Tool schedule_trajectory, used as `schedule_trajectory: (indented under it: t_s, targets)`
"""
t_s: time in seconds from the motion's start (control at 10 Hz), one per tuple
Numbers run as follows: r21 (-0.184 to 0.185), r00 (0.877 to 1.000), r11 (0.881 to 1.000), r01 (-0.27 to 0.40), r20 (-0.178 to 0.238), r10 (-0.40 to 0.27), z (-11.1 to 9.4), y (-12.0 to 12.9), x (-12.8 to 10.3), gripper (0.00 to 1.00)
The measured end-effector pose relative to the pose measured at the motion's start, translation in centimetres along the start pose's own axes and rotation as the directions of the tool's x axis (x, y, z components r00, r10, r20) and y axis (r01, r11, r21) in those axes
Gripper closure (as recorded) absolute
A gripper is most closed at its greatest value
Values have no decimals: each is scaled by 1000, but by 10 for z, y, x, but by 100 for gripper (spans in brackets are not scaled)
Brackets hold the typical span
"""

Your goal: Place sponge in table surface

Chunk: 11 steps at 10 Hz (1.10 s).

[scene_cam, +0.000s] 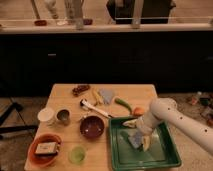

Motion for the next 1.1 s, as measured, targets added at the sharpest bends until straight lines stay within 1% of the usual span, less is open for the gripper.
schedule_trajectory:
  t_s: [0.2, 0.4, 0.8, 0.9, 1.0, 1.1]
  targets:
    - [-26, 1000, 1000, -18, 23, 18, 8, 7, 8, 6]
    - [-38, 999, 999, -39, 34, 40, 10, 14, 15, 6]
    - [-55, 994, 994, -97, 44, 99, 8, 33, 34, 6]
    - [-56, 993, 993, -104, 44, 107, 9, 36, 37, 9]
    - [-55, 992, 991, -118, 43, 120, 9, 39, 40, 18]
    - [-53, 991, 990, -127, 43, 129, 9, 42, 41, 30]
